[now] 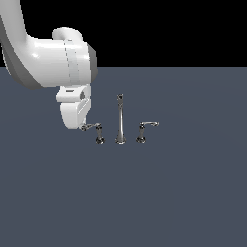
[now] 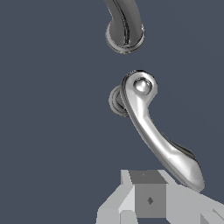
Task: Turn on the faucet by rotating a designated handle.
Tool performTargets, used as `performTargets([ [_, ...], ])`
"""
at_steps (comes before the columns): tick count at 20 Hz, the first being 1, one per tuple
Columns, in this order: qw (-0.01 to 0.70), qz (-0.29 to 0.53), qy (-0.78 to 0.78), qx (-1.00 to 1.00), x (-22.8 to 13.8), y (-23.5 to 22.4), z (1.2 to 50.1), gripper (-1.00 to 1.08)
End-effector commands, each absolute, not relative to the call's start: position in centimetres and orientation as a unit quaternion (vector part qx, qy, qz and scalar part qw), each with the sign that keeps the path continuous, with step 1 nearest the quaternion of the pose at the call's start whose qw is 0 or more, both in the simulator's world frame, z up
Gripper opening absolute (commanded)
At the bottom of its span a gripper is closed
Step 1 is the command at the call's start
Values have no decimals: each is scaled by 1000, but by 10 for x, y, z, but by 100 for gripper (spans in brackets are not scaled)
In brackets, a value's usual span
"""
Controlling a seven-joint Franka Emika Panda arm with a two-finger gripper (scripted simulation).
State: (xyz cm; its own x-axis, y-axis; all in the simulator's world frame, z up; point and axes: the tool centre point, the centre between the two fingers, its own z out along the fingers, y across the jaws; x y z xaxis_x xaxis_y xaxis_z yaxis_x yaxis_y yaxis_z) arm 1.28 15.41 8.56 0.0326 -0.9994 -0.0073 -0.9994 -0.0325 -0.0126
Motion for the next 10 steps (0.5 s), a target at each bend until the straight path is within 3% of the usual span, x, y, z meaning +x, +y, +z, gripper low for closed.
performTargets([
  [1, 2, -1, 697, -717, 3, 147, 86, -100],
  [10, 0, 0, 697, -717, -23, 139, 86, -100],
])
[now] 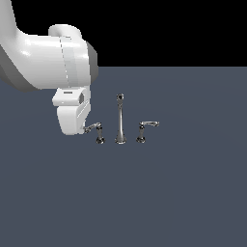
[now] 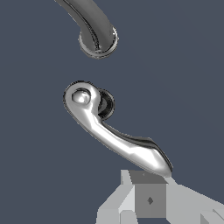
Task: Turn on the faucet by rotating a designated handle.
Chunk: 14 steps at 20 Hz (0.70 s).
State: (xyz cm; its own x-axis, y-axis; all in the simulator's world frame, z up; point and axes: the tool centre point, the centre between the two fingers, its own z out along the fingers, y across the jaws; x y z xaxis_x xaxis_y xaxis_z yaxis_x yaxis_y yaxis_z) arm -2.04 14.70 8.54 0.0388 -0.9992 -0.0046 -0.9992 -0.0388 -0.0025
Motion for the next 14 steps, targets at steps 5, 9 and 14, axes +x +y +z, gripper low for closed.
performTargets([
  [5, 2, 1, 694, -720, -28, 131, 86, -100],
  [9, 1, 0, 695, -719, -35, 115, 86, -100],
  [14, 0, 0, 697, -717, -42, 98, 86, -100],
])
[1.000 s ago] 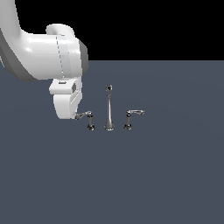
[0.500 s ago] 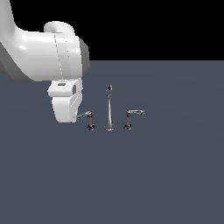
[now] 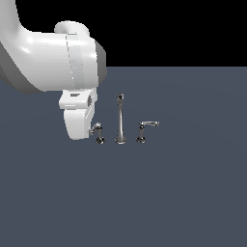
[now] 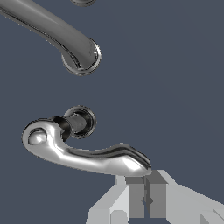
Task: Turn on the faucet by rotating a designated handle.
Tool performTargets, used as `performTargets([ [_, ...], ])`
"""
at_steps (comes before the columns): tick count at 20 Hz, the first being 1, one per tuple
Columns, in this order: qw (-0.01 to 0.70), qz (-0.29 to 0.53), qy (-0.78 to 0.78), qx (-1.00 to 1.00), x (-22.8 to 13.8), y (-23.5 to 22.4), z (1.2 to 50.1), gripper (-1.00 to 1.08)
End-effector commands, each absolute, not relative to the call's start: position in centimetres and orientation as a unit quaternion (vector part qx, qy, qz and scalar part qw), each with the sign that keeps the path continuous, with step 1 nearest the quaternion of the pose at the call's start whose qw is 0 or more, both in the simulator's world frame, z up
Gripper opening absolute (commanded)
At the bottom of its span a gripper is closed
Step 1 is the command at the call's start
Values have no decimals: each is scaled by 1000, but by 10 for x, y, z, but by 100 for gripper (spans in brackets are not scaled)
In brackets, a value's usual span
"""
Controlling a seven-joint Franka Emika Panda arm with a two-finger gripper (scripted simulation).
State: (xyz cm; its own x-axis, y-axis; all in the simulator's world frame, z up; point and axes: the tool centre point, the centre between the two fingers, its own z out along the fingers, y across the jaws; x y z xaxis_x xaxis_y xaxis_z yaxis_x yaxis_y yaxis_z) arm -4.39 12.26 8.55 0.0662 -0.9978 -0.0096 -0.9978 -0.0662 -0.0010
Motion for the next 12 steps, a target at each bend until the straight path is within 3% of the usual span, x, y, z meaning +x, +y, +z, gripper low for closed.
performTargets([
  [1, 4, 3, 683, -730, -44, 123, 85, -100],
  [12, 0, 0, 696, -718, -24, 52, 86, -100],
])
